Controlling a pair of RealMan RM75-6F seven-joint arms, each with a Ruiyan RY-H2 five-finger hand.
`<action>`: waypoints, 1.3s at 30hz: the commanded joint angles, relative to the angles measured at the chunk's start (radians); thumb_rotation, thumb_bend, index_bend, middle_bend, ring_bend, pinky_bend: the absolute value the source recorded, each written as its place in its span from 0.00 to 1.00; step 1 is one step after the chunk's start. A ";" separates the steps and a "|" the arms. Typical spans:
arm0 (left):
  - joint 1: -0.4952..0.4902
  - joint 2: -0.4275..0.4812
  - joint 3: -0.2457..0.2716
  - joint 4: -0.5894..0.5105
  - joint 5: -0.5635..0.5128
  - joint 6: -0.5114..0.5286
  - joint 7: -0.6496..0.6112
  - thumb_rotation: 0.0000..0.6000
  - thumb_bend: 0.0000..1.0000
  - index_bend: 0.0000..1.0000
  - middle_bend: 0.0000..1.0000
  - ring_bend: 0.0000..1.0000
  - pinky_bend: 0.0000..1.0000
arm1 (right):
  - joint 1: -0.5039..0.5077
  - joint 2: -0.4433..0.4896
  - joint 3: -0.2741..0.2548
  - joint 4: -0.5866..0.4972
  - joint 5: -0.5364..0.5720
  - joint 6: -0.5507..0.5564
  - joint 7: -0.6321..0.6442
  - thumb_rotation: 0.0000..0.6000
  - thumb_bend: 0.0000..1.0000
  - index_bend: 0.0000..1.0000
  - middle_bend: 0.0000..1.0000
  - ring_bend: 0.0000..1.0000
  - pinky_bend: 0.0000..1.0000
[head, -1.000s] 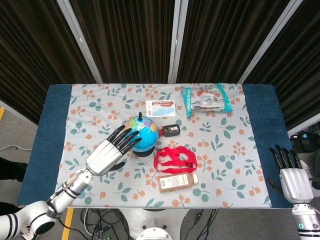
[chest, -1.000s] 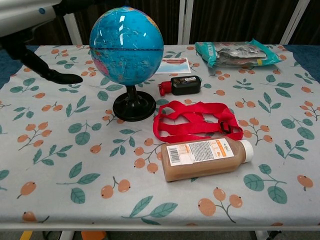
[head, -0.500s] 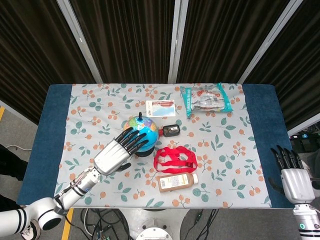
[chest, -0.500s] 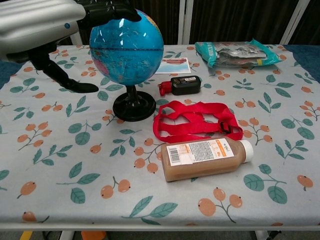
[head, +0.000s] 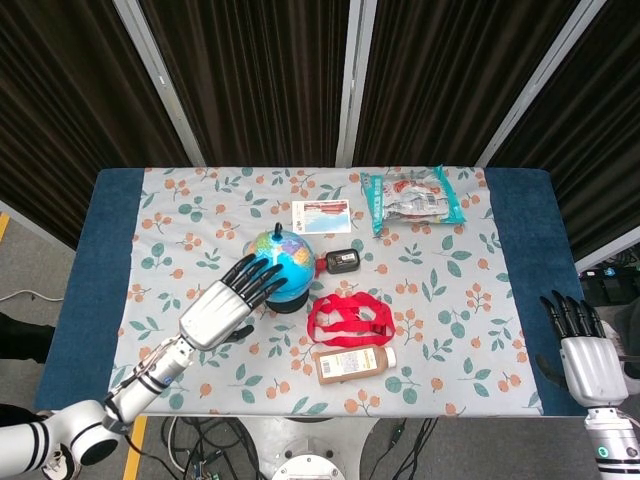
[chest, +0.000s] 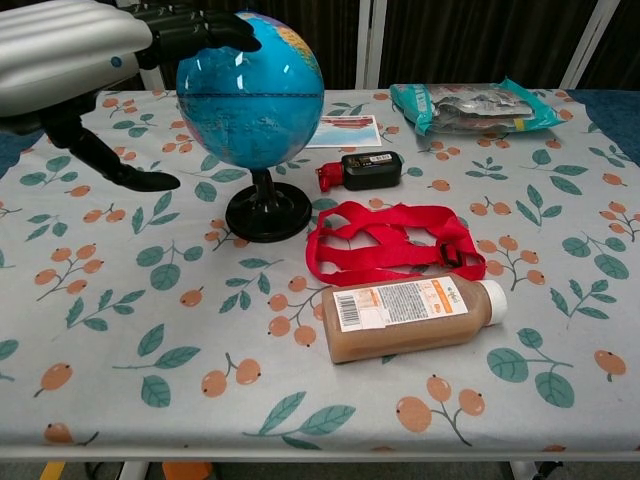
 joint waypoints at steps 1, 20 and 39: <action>0.023 0.024 0.014 0.006 -0.015 0.019 0.005 1.00 0.18 0.04 0.02 0.00 0.00 | -0.001 0.001 0.000 -0.003 0.000 0.002 0.000 1.00 0.18 0.00 0.00 0.00 0.00; 0.163 0.163 0.049 0.005 -0.035 0.186 -0.075 1.00 0.18 0.04 0.05 0.00 0.00 | 0.006 -0.003 0.001 -0.020 0.004 -0.011 -0.034 1.00 0.18 0.00 0.00 0.00 0.00; -0.043 0.023 -0.026 -0.039 0.024 0.000 -0.037 1.00 0.18 0.04 0.04 0.00 0.00 | 0.003 -0.004 0.001 0.004 0.018 -0.018 0.000 1.00 0.18 0.00 0.00 0.00 0.00</action>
